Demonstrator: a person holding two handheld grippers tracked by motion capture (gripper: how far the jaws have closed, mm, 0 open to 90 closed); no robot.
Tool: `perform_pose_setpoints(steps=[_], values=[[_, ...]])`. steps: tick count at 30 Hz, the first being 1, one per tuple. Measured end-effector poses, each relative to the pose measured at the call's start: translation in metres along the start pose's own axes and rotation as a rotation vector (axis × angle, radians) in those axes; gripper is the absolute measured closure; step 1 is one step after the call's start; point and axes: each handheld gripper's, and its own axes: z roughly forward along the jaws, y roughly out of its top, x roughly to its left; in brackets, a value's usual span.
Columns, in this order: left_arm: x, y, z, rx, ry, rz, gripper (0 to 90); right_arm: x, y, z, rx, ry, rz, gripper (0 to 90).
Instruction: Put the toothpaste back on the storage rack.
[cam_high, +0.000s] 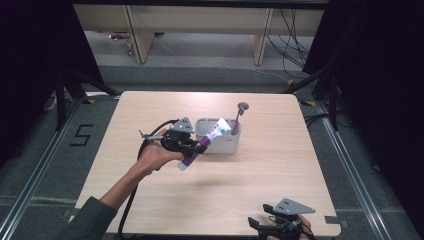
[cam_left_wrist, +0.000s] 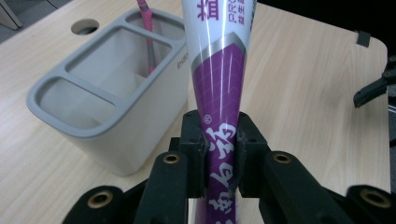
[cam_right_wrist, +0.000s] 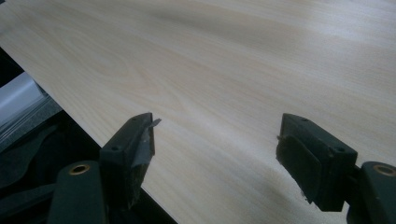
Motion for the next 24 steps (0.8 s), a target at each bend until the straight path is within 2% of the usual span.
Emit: perform_pose_setpoints(steps=[1, 2, 4, 6, 8, 10, 16, 24], values=[[0.001, 0.001, 0.000, -0.007, 0.001, -0.007, 76.7, 0.000, 0.000, 0.000, 0.000, 0.000, 0.000, 28.1], [0.001, 0.004, 0.000, -0.027, 0.009, -0.019, 76.7, -0.001, 0.001, -0.001, -0.003, -0.022, -0.036, 28.1], [0.002, 0.006, -0.001, -0.027, 0.022, -0.016, 76.6, -0.001, 0.001, -0.001, -0.004, -0.021, -0.037, 28.0], [0.003, 0.008, -0.001, -0.050, 0.013, -0.028, 76.6, -0.001, 0.001, -0.001, -0.003, -0.020, -0.039, 28.0], [0.006, 0.013, -0.001, -0.063, 0.032, -0.035, 76.6, -0.001, 0.001, -0.001, -0.004, -0.021, -0.037, 28.1], [0.008, 0.015, -0.001, -0.083, 0.038, -0.021, 76.6, -0.001, 0.001, -0.001, -0.003, -0.021, -0.038, 28.1], [0.014, 0.028, 0.004, -0.154, 0.059, -0.108, 76.6, -0.001, 0.001, -0.001, 0.006, -0.022, -0.041, 28.0], [0.018, 0.038, 0.008, -0.188, 0.092, -0.123, 76.7, -0.002, 0.001, -0.002, 0.004, -0.032, -0.046, 28.0]])
